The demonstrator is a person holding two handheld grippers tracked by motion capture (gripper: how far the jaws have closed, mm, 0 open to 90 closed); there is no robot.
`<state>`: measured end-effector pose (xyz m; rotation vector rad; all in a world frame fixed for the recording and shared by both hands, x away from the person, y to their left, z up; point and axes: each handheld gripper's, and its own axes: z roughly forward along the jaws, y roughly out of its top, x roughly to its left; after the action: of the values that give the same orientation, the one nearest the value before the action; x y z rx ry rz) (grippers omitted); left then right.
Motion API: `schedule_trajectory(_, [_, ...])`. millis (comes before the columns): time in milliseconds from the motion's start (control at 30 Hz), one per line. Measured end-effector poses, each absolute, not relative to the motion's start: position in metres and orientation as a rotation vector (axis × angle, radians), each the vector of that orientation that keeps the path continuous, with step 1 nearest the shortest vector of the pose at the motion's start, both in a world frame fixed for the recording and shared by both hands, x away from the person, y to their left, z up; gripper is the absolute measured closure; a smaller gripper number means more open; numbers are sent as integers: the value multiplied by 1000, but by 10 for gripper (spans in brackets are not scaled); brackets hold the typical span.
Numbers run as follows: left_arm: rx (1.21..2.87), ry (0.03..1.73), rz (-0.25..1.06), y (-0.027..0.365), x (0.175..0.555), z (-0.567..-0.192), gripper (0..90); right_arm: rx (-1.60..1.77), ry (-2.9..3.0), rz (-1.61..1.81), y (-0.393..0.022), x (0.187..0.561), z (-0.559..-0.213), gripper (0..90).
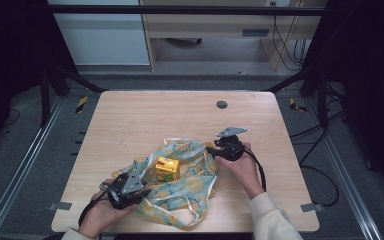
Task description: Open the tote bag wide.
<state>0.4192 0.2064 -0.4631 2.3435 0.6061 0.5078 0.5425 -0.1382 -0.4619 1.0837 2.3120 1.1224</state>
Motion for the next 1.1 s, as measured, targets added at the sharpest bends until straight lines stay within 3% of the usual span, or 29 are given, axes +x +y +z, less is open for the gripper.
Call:
schedule_trajectory(100, [2271, 587, 547, 205, 415, -454, 459, 1005, 2275, 1076, -136, 523, -452, 279])
schedule_trajectory(233, [2166, 592, 566, 209, 412, -443, 391, 988, 2197, 1158, -140, 515, -437, 191])
schedule_trajectory(367, [2081, 657, 581, 217, 414, -438, 348, 1004, 2180, 1215, -140, 514, -431, 165])
schedule_trajectory(533, [1974, 731, 564, 227, 418, -432, 204, 1002, 2187, 1203, -136, 509, -433, 135])
schedule_trajectory(667, [1917, 787, 562, 237, 420, -431, 141, 993, 2162, 1194, -134, 504, -429, 121])
schedule_trajectory(800, [1874, 836, 567, 249, 421, -430, 97, 1012, 2117, 1216, -137, 494, -424, 115])
schedule_trajectory(1100, [1783, 970, 711, 281, 428, -428, 68, 1086, 2025, 1223, -174, 482, -419, 75])
